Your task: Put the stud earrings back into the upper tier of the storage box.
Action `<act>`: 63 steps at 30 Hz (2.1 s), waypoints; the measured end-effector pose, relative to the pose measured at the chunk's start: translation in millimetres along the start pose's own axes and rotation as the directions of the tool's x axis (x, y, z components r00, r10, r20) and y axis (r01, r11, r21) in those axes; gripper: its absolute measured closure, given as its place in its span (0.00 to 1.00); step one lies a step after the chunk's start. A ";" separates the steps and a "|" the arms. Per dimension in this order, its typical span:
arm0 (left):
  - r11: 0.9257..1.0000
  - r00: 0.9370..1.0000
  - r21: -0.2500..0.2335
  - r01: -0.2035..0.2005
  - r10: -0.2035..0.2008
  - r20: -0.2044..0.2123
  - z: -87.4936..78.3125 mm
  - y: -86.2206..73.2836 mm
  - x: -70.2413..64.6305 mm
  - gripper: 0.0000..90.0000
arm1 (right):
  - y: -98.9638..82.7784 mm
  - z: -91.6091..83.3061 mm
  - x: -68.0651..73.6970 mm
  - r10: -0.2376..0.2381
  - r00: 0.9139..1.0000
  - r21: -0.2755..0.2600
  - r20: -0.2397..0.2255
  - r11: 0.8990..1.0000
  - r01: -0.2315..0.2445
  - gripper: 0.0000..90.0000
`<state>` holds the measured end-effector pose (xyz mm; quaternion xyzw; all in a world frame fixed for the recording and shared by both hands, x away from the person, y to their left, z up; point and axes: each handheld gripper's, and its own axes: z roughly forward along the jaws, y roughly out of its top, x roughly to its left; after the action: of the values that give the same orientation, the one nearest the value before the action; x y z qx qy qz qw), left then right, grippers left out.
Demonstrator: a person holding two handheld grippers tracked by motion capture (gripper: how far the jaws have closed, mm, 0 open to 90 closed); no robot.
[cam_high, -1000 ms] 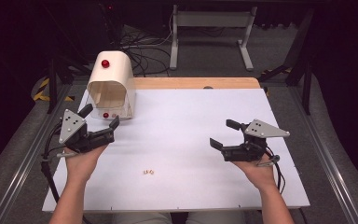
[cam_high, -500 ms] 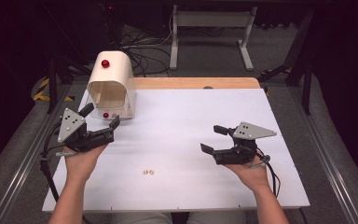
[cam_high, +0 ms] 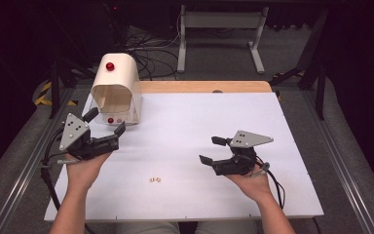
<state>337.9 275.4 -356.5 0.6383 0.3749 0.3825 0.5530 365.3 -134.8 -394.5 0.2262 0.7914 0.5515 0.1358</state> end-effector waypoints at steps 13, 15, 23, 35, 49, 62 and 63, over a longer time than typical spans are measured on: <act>1.000 1.000 0.008 -0.014 0.014 0.007 1.3 -0.7 -1.7 0.08 | -5.9 25.4 17.2 -0.044 0.998 0.061 -0.034 0.997 0.046 0.45; 1.000 1.000 0.005 -0.009 0.009 0.002 1.3 -0.4 -1.6 0.08 | -6.9 28.9 18.4 -0.039 0.998 0.071 -0.046 0.997 0.042 0.47; 1.000 1.000 0.008 -0.009 0.009 0.008 1.0 -0.4 -2.3 0.08 | -7.9 40.7 27.5 -0.046 0.996 0.095 -0.073 0.994 0.052 0.60; 1.000 1.000 0.012 -0.006 0.006 -0.004 0.0 -0.4 -0.7 0.08 | -12.4 58.1 40.0 -0.067 0.992 0.137 -0.109 0.987 0.082 0.71; 1.000 1.000 0.026 -0.014 0.014 0.012 -1.1 -0.4 -0.8 0.08 | -13.7 81.4 54.1 -0.071 0.991 0.198 -0.111 0.976 0.092 0.77; 0.999 1.000 0.035 -0.014 0.014 0.021 1.9 -2.7 -0.9 0.08 | -17.0 102.7 60.4 -0.067 0.989 0.236 -0.131 0.967 0.096 0.81; 0.999 1.000 0.036 -0.014 0.013 0.021 2.0 -2.8 -1.1 0.08 | -17.0 102.7 60.4 -0.067 0.989 0.236 -0.131 0.967 0.096 0.81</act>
<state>339.1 273.8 -359.6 0.6545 0.3717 0.3727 0.5428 357.5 -25.7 -444.7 0.1742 0.8680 0.4578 0.0813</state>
